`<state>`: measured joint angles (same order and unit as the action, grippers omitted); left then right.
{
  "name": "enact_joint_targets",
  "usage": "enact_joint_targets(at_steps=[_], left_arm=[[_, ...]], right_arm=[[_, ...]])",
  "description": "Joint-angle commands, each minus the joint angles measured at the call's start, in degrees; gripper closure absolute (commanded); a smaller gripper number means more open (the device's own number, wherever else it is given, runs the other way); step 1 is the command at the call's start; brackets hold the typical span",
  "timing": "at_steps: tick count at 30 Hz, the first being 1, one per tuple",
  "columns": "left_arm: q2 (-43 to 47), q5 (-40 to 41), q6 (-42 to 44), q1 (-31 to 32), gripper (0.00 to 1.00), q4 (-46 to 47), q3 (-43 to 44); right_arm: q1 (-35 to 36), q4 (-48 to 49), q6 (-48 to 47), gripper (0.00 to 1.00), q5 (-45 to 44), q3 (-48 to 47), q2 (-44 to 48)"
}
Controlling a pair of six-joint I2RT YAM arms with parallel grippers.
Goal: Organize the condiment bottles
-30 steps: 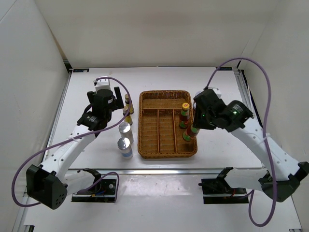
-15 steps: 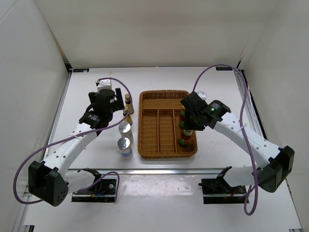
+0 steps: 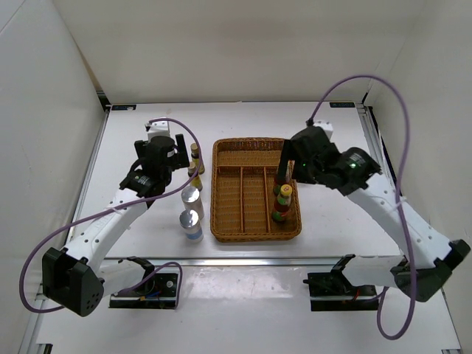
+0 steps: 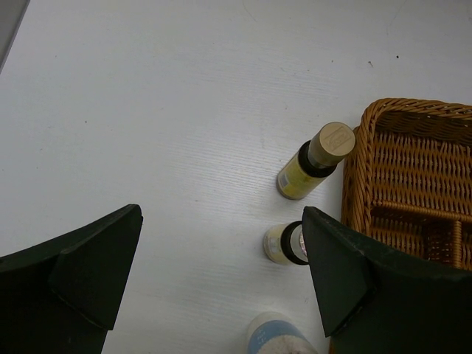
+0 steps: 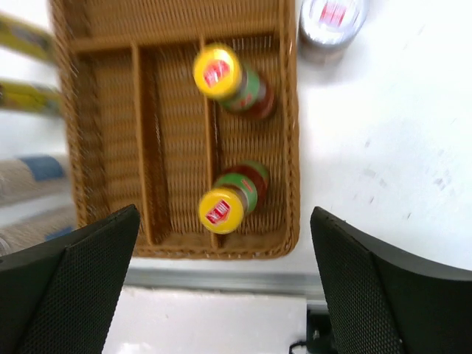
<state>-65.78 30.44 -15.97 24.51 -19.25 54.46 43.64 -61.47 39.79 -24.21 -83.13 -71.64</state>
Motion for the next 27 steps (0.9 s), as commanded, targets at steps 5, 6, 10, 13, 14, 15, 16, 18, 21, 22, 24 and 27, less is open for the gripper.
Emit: enact_joint_targets(at_steps=[5,6,10,13,14,15,16,18,21,22,24,27], left_arm=[[1.53,0.50,-0.21,0.01,0.00,0.17,1.97],[1.53,0.50,-0.21,0.01,0.00,0.17,1.97],[1.53,0.50,-0.21,0.01,0.00,0.17,1.97],[0.92,0.50,-0.21,0.01,0.00,0.17,1.97],[0.92,0.50,-0.21,0.01,0.00,0.17,1.97],[0.92,0.50,-0.21,0.01,0.00,0.17,1.97],[0.92,-0.02,-0.21,0.01,0.00,0.17,1.97],[0.92,-0.03,-0.21,0.01,0.00,0.17,1.97],[0.92,-0.03,-0.21,0.01,0.00,0.17,1.97],[0.31,-0.03,-0.21,0.01,0.00,0.17,1.97],[0.30,-0.03,-0.21,0.01,0.00,0.17,1.97],[0.30,-0.03,-0.21,0.01,0.00,0.17,1.97]], right_arm=[[-3.63,-2.25,-7.53,0.00,-17.00,-8.62,2.91],[-5.30,-2.25,-8.84,0.00,-17.71,-8.62,2.21],[-17.93,-0.75,-14.90,0.00,-8.69,-12.75,-4.11],[-26.11,-0.06,-16.67,0.00,2.96,-16.44,-11.48],[-27.71,0.47,-17.63,0.00,5.63,-17.32,-12.90],[-30.43,0.48,-17.64,0.00,8.01,-18.72,-15.52],[-31.41,2.22,-18.43,0.00,10.04,-18.73,-16.86],[-32.82,4.68,-20.45,0.00,14.88,-18.73,-20.62],[-33.62,6.01,-22.21,0.00,15.59,-21.45,-28.43],[-33.62,6.01,-22.73,0.00,16.64,-22.50,-30.56],[-33.62,5.40,-23.27,0.00,17.87,-25.23,-35.82],[-33.62,5.93,-23.79,0.00,20.95,-27.16,-40.58]])
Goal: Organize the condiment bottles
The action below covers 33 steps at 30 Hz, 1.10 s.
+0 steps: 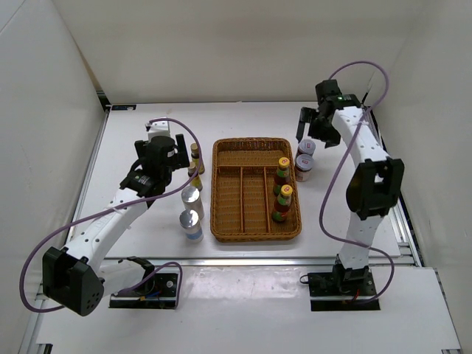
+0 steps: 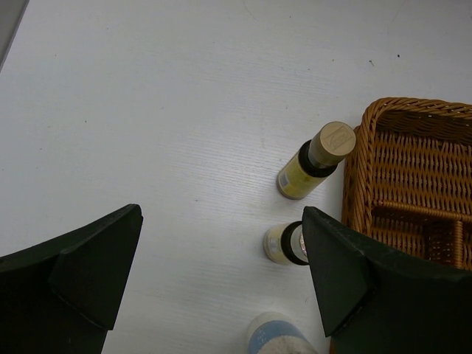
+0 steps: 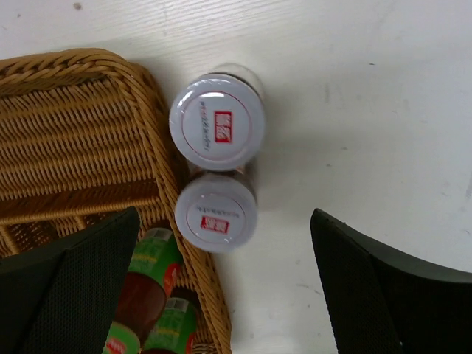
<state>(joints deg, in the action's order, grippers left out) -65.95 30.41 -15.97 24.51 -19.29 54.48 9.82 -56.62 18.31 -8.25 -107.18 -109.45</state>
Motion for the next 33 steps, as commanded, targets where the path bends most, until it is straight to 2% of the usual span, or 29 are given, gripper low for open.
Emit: enact_joint_targets(at_steps=[1,10,15,17,18,22,25,27,29,31,32,33], left_arm=[[0.47,0.00,-0.21,0.01,0.00,0.22,1.95],[0.47,0.00,-0.21,0.01,0.00,0.22,1.95],[-0.05,0.00,-0.21,0.01,0.00,0.22,1.95],[-0.05,0.00,-0.21,0.01,0.00,0.22,1.95],[-0.05,0.00,-0.21,0.01,0.00,0.22,1.95],[-0.58,0.00,-0.21,0.01,0.00,0.22,1.95],[-0.58,0.00,-0.21,0.01,0.00,0.22,1.95],[-1.10,0.00,-0.21,0.01,0.00,0.22,1.95],[-1.11,0.00,-0.21,0.01,0.00,0.22,1.95],[-1.11,0.00,-0.21,0.01,0.00,0.22,1.95],[-1.11,0.00,-0.21,0.01,0.00,0.22,1.95],[-1.11,0.00,-0.21,0.01,0.00,0.22,1.95]], right_arm=[[0.19,1.77,-2.31,0.00,5.00,-3.13,-3.66],[-0.33,3.17,-1.61,0.00,5.09,-4.36,-10.17],[-0.33,5.91,-2.83,0.23,4.56,-1.72,-10.70],[-0.33,5.91,-3.36,0.29,4.04,-1.72,-11.39],[-0.33,5.91,-3.36,0.38,4.03,-1.72,-11.40],[-0.33,5.91,-3.36,0.60,1.49,-1.72,-10.00],[-0.33,6.43,-3.36,0.73,-1.15,-1.72,-7.63],[-0.33,6.43,-3.36,0.77,-2.99,-2.95,-5.44],[-0.33,7.14,-3.36,0.78,-3.53,-2.95,-4.20],[-0.33,7.14,-3.36,0.71,-3.53,-4.79,-4.19],[-0.33,7.14,-3.97,0.46,-3.53,-4.80,-4.19],[-0.33,7.14,-3.98,0.35,-3.53,-5.67,-4.80]])
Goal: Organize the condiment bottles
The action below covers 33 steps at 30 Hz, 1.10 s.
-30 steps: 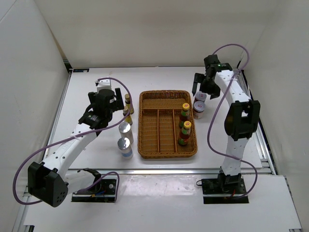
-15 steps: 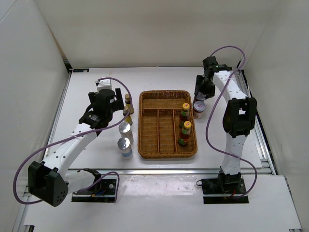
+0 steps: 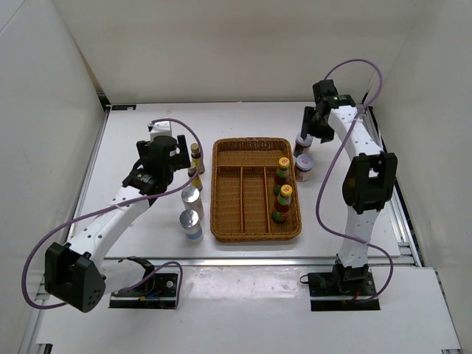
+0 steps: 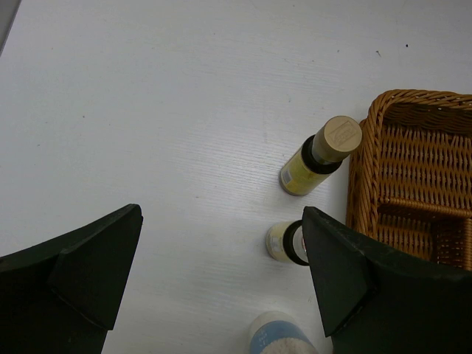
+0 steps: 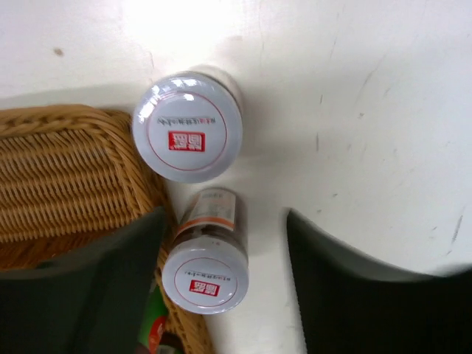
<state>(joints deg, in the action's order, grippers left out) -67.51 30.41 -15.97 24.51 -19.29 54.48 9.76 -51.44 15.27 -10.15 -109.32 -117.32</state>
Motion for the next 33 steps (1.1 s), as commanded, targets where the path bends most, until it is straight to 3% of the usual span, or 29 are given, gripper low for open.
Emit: enact_joint_targets(at_steps=[1,2,10,20,28,33], left_arm=[[0.44,0.00,-0.21,0.01,0.00,0.22,1.95],[0.44,0.00,-0.21,0.01,0.00,0.22,1.95],[-0.61,0.00,-0.21,0.01,0.00,0.22,1.95],[-1.14,0.00,-0.21,0.01,0.00,0.22,1.95],[-1.14,0.00,-0.21,0.01,0.00,0.22,1.95],[-1.14,0.00,-0.21,0.01,0.00,0.22,1.95]], right_arm=[[-0.27,1.44,-0.94,0.24,-1.62,-4.06,3.06],[-0.27,1.43,-0.94,0.12,-0.93,-4.06,2.19],[-0.79,1.43,-1.47,0.00,4.00,-8.36,-5.20],[-0.79,-1.21,0.81,0.06,5.14,-11.63,-12.15],[-0.79,0.64,0.20,0.39,1.11,-10.04,-8.29],[-0.79,1.17,0.20,0.65,-3.02,-10.04,-3.54]])
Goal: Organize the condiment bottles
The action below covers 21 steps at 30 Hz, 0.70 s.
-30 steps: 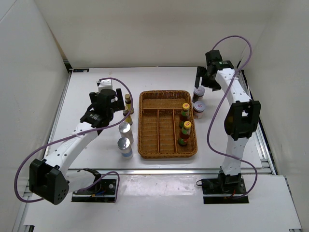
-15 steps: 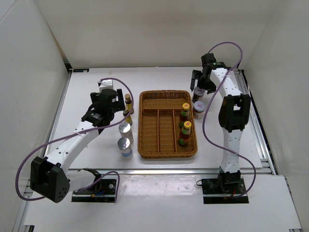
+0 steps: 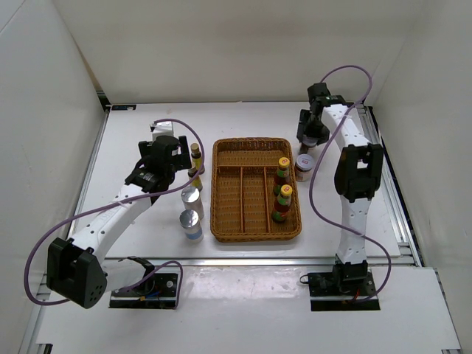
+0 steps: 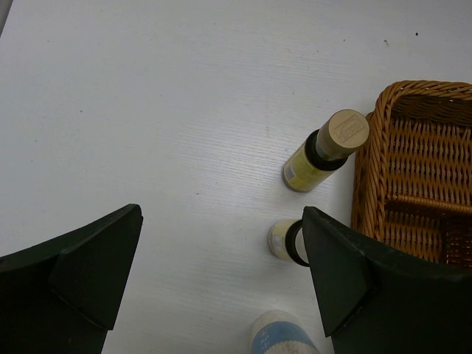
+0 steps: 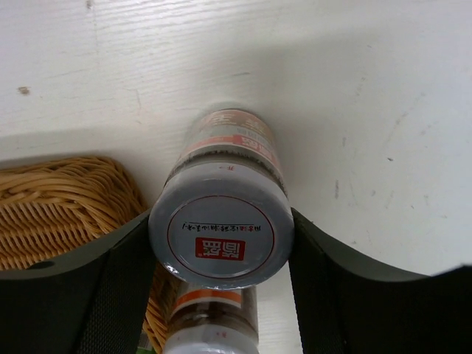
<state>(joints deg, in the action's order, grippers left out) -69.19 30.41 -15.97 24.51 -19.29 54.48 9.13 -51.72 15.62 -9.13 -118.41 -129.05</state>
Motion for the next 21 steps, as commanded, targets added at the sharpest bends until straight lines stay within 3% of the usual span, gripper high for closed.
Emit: enact_joint_targets(at_steps=[1,3,7,15,21], left_arm=[[0.55,0.00,-0.21,0.01,0.00,0.22,1.95],[0.55,0.00,-0.21,0.01,0.00,0.22,1.95],[0.55,0.00,-0.21,0.01,0.00,0.22,1.95],[0.55,0.00,-0.21,0.01,0.00,0.22,1.95],[0.55,0.00,-0.21,0.01,0.00,0.22,1.95]], right_arm=[[-0.16,1.97,-0.15,0.68,-4.58,-0.95,10.21],[0.71,2.94,-0.15,0.75,-5.11,-0.42,12.50],[4.14,5.05,-3.57,0.79,-5.12,-0.50,16.81],[7.75,5.05,-7.70,0.81,14.02,-6.31,12.79],[10.47,3.66,-11.39,0.84,21.43,-7.88,8.65]])
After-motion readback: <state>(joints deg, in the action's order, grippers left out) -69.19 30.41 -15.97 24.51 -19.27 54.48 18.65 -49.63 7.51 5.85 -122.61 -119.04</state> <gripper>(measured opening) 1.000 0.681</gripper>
